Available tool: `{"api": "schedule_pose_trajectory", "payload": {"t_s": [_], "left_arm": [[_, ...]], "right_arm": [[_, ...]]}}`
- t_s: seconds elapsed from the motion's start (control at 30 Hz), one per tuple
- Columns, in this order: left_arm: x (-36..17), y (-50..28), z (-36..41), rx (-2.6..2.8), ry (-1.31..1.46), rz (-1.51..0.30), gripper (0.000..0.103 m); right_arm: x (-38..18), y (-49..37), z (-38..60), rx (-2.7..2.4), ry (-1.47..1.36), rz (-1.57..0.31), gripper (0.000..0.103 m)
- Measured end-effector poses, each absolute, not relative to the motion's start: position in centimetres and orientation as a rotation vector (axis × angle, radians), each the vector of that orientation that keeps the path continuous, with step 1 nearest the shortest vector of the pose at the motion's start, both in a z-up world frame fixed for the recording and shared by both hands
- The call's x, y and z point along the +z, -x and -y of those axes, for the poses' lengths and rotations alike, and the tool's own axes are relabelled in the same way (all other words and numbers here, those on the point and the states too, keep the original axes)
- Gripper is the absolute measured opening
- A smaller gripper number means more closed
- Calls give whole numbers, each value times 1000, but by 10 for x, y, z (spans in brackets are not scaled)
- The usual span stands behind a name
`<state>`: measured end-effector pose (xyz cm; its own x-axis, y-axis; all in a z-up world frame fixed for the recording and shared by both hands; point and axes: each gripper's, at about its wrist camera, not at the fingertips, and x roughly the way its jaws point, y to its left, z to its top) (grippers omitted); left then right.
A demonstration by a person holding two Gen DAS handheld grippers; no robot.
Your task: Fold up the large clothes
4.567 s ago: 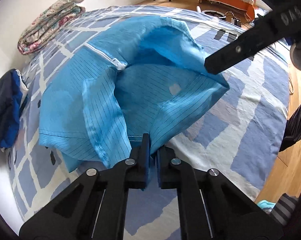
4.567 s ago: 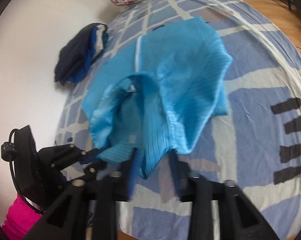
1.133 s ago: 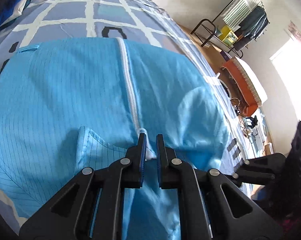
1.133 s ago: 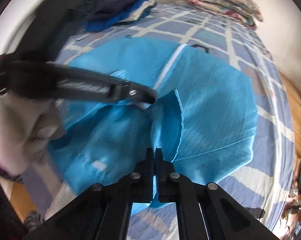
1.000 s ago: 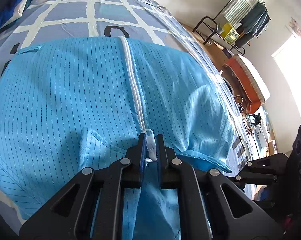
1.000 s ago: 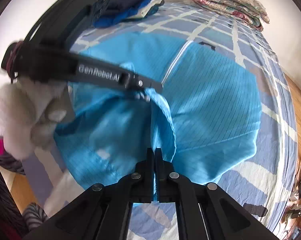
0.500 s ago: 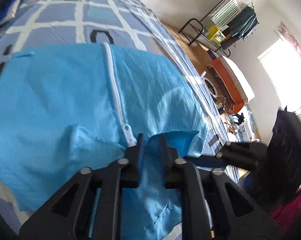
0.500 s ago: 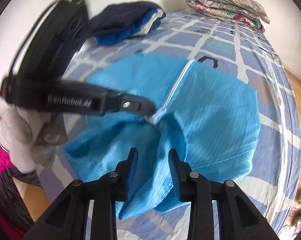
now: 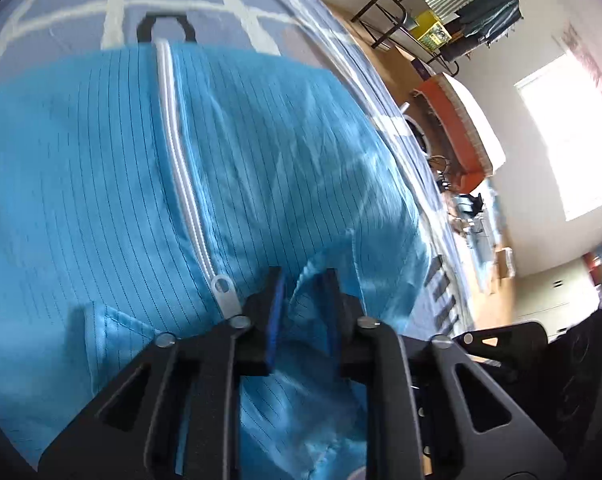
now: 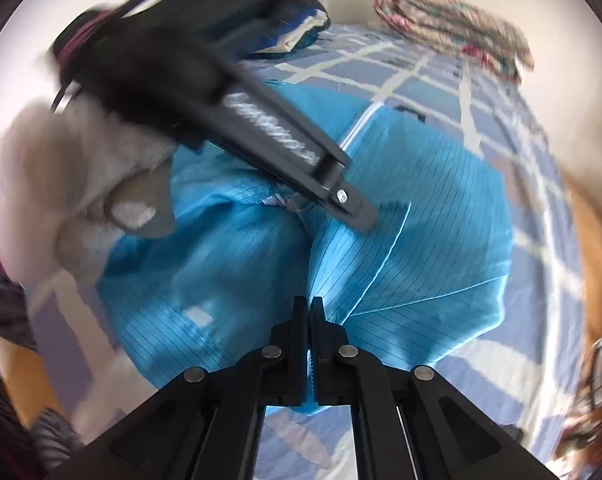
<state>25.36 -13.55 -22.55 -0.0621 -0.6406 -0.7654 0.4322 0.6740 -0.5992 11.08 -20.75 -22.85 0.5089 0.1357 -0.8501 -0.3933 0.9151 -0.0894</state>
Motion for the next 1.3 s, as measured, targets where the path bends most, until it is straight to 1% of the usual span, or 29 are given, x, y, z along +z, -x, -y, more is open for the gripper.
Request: {"api": "schedule_pose_trajectory", "payload": {"t_s": [0.03, 0.07, 0.13, 0.23, 0.27, 0.3, 0.37, 0.5, 0.63, 0.7, 0.83, 0.9, 0.97, 1.0, 1.03, 1.07, 1.1, 1.13, 1.17, 1.23, 1.3], "left_arm": [[-227, -255, 134, -884, 203, -1385, 10], [-228, -257, 131, -864, 204, -1394, 5], [-226, -262, 124, -813, 186, -1382, 5], [-208, -268, 105, -747, 169, -1312, 5], [-200, -270, 96, -738, 174, -1295, 5], [-190, -269, 85, -743, 183, -1273, 5], [-174, -264, 70, -739, 158, -1235, 5], [-157, -240, 42, -743, 81, -1180, 5], [-175, -231, 24, -691, 86, -1209, 5], [-185, -231, 21, -668, 104, -1229, 5], [-212, -233, 9, -577, 22, -1249, 5], [-222, -235, -7, -585, 113, -1313, 5], [-212, -235, -17, -587, 140, -1289, 5], [-202, -236, -20, -588, 136, -1254, 6], [-194, -239, -23, -583, 133, -1227, 6], [-187, -244, -26, -576, 139, -1204, 11], [-182, -251, -29, -568, 159, -1187, 18], [-179, -256, -30, -563, 176, -1177, 22], [-178, -263, -32, -556, 198, -1167, 23], [-179, -279, -31, -551, 221, -1161, 23], [-179, -293, -24, -540, 218, -1146, 23]], "right_arm": [[-228, -108, 205, 310, 312, -974, 0], [-227, -105, 202, 289, 351, -953, 0], [-229, -96, 194, 267, 448, -918, 0], [-230, -89, 186, 307, 493, -933, 0], [-227, -88, 186, 317, 481, -939, 4], [-221, -89, 190, 350, 434, -951, 15], [-206, -88, 200, 410, 326, -934, 24], [-183, -104, 234, 416, 65, -897, 24], [-189, -135, 253, 333, -63, -911, 24], [-204, -156, 257, 293, -122, -954, 24], [-233, -180, 249, 225, -49, -1071, 24], [-242, -182, 247, 230, -34, -1129, 24], [-233, -176, 252, 276, -58, -1133, 24], [-221, -172, 259, 298, -87, -1103, 26], [-209, -168, 271, 305, -125, -1063, 28], [-201, -165, 280, 296, -153, -1034, 32], [-191, -165, 296, 256, -190, -994, 34], [-186, -167, 309, 212, -211, -975, 34], [-182, -170, 323, 158, -236, -963, 34], [-181, -173, 342, 100, -275, -940, 31], [-181, -183, 347, 65, -253, -926, 30]]}}
